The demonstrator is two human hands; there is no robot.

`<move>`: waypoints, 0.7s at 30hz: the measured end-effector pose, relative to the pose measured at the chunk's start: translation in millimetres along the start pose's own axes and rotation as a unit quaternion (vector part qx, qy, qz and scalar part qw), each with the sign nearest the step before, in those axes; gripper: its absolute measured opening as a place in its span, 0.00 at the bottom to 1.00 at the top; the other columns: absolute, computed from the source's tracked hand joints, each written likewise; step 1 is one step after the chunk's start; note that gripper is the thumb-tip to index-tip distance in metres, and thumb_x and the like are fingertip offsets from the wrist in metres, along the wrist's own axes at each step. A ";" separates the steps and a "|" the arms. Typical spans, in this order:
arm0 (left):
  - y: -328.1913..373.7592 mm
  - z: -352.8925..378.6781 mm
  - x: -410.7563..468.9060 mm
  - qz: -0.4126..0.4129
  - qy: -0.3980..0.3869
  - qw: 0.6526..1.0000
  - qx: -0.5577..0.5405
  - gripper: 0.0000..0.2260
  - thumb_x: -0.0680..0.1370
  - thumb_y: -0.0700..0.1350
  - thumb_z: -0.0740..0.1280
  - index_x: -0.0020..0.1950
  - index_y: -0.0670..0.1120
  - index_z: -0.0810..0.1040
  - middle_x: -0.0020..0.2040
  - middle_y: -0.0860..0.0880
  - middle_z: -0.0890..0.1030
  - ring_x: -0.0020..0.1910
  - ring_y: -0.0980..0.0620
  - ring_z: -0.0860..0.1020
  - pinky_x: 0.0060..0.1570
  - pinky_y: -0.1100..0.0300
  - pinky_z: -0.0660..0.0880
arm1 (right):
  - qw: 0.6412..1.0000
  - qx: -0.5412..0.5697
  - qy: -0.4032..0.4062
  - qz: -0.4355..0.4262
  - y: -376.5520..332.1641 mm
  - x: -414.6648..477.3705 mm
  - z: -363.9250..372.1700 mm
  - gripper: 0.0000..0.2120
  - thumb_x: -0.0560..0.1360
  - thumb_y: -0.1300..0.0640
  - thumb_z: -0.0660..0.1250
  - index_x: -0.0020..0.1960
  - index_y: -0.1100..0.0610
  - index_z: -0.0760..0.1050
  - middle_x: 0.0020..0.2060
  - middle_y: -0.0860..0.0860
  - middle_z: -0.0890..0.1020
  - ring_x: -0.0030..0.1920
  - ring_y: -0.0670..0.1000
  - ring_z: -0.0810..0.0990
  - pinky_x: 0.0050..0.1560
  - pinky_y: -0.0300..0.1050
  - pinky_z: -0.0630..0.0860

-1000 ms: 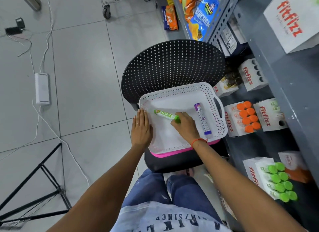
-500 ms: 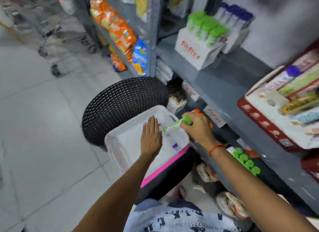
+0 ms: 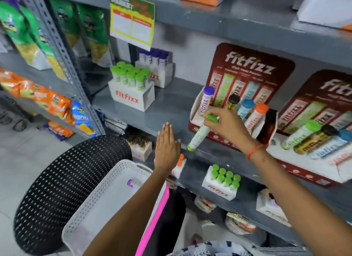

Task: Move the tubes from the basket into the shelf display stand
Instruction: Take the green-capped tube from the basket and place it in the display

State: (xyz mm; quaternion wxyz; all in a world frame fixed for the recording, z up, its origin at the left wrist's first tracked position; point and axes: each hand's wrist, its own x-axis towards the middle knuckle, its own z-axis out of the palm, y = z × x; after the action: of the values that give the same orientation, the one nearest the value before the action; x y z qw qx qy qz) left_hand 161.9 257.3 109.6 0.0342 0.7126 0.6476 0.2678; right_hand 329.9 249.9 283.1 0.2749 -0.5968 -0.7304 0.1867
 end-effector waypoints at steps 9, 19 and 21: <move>3.2 24.5 4.3 -0.032 -0.079 0.996 0.039 0.29 0.82 0.55 0.48 0.75 0.37 0.47 0.77 0.39 0.51 0.77 0.46 0.48 0.74 0.53 0.39 | 1.000 -0.006 -0.010 0.002 -3.0 44.9 -68.2 0.04 0.72 0.56 0.70 0.44 0.57 0.80 0.44 0.58 0.84 0.28 0.41 0.78 0.36 0.44 0.74; 10.2 28.3 6.5 -0.032 -0.100 0.993 0.051 0.30 0.81 0.58 0.42 0.76 0.40 0.42 0.78 0.42 0.48 0.77 0.47 0.44 0.73 0.55 0.36 | 0.993 -0.115 -0.021 0.028 -2.2 69.0 -82.0 0.12 0.69 0.57 0.72 0.52 0.60 0.81 0.51 0.57 0.84 0.49 0.55 0.80 0.48 0.44 0.73; 12.3 28.9 7.9 -0.030 -0.104 0.993 0.053 0.31 0.79 0.60 0.39 0.76 0.41 0.41 0.78 0.43 0.47 0.77 0.48 0.44 0.73 0.54 0.37 | 0.990 -0.133 -0.040 0.017 -1.8 69.6 -83.5 0.13 0.70 0.60 0.71 0.54 0.59 0.80 0.53 0.58 0.82 0.53 0.55 0.79 0.50 0.44 0.73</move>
State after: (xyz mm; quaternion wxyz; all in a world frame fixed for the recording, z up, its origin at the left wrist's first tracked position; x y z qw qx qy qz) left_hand 185.5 271.4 92.4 0.0716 0.7177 0.6748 0.1564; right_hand 371.2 312.7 361.7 0.1610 -0.6325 -0.7487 0.1163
